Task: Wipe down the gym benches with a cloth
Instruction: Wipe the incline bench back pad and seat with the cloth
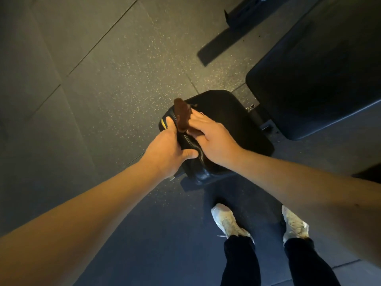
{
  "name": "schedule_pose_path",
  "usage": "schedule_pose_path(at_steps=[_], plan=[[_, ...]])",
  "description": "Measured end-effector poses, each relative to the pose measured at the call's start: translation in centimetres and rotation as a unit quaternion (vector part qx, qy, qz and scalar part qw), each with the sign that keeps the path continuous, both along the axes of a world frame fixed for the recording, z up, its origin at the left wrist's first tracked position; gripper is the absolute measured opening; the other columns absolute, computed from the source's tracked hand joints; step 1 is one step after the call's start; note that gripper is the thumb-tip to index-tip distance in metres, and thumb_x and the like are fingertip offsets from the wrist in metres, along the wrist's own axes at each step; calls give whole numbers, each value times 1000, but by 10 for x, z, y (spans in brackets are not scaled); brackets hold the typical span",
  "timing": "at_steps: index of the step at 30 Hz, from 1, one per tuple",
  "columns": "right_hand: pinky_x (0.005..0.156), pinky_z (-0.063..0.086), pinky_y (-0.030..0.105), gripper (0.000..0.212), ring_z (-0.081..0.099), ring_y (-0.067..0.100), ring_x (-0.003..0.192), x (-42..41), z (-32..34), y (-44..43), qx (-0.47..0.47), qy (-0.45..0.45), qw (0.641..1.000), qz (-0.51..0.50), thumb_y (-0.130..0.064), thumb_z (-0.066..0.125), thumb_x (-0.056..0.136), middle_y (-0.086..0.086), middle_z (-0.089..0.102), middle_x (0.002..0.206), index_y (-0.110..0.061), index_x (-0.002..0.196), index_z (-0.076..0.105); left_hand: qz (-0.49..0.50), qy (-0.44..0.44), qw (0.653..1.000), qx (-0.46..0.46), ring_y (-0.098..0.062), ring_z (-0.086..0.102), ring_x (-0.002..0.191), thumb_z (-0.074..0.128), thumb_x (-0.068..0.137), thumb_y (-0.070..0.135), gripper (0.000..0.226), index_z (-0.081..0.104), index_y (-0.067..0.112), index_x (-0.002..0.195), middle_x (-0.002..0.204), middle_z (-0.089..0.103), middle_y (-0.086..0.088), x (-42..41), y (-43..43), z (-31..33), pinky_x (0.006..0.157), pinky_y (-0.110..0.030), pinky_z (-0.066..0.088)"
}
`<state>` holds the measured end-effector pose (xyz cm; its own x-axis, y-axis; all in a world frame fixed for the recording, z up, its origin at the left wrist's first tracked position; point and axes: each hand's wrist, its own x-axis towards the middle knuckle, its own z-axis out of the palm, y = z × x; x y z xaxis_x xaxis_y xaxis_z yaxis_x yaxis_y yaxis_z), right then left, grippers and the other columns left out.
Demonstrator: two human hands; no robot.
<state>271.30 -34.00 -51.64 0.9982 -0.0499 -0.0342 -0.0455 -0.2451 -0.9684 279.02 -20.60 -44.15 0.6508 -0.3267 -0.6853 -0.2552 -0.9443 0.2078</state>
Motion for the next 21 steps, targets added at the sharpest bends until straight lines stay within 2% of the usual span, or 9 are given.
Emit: schedule_pose_path(at_steps=[3,7,9,12,14,16,17,19,21], plan=[[123,14,19,55,26,6,150,28,-29,-15,-7,61,997,-34,9,50,94,4,40,159,-13,144,55,-4,4,1000,5,-23,54,134,81,82,45,124,-8,17,162,143,59,-3,2,1,1,109,-46,47],[119,26,32,42,39,23,145,66,-62,-40,-36,241,953,-181,-13,51,104,6,43,158,-15,145,54,2,-3,1000,31,-25,51,138,81,80,50,121,-3,20,162,149,54,-3,1,-5,8,111,-47,46],[114,32,32,38,45,25,140,77,-61,-43,-16,256,948,-191,-19,51,106,8,49,152,-15,143,56,4,-30,999,29,-24,53,136,84,74,53,113,16,22,158,147,55,1,1,-5,13,109,-49,48],[99,41,30,27,59,23,115,77,-38,-40,17,206,957,-204,-28,49,106,8,57,128,-20,125,67,43,-39,998,11,-20,57,125,93,63,49,100,35,26,142,134,58,5,3,-10,24,103,-49,52],[92,44,24,25,59,12,106,68,-13,-41,77,173,961,-200,-27,47,107,3,61,120,-20,120,67,4,-76,996,50,-23,46,133,92,63,54,109,32,25,149,141,47,0,6,-16,34,109,-49,46],[93,44,19,27,58,4,107,54,11,-45,166,160,956,-183,-26,46,108,-4,63,119,-19,125,65,-32,-134,988,74,-29,30,144,85,73,57,113,21,22,159,154,30,-5,13,-25,41,116,-51,37],[99,46,22,29,60,6,111,49,21,-48,223,162,944,-179,-27,46,108,-5,64,121,-19,131,63,-29,-152,987,49,-30,26,146,81,79,56,108,20,22,160,158,27,-5,18,-29,43,118,-52,33],[104,51,36,31,66,15,115,39,34,-50,344,191,903,-172,-30,47,107,0,69,123,-19,131,63,-2,-144,988,-47,-26,30,146,75,88,47,90,25,24,160,158,34,-1,25,-37,47,118,-51,32],[102,54,45,34,71,23,111,34,40,-51,424,223,863,-161,-35,48,107,9,73,120,-16,128,65,50,-70,986,-140,-16,45,135,71,94,35,72,36,25,155,146,50,5,27,-47,49,111,-38,41]])
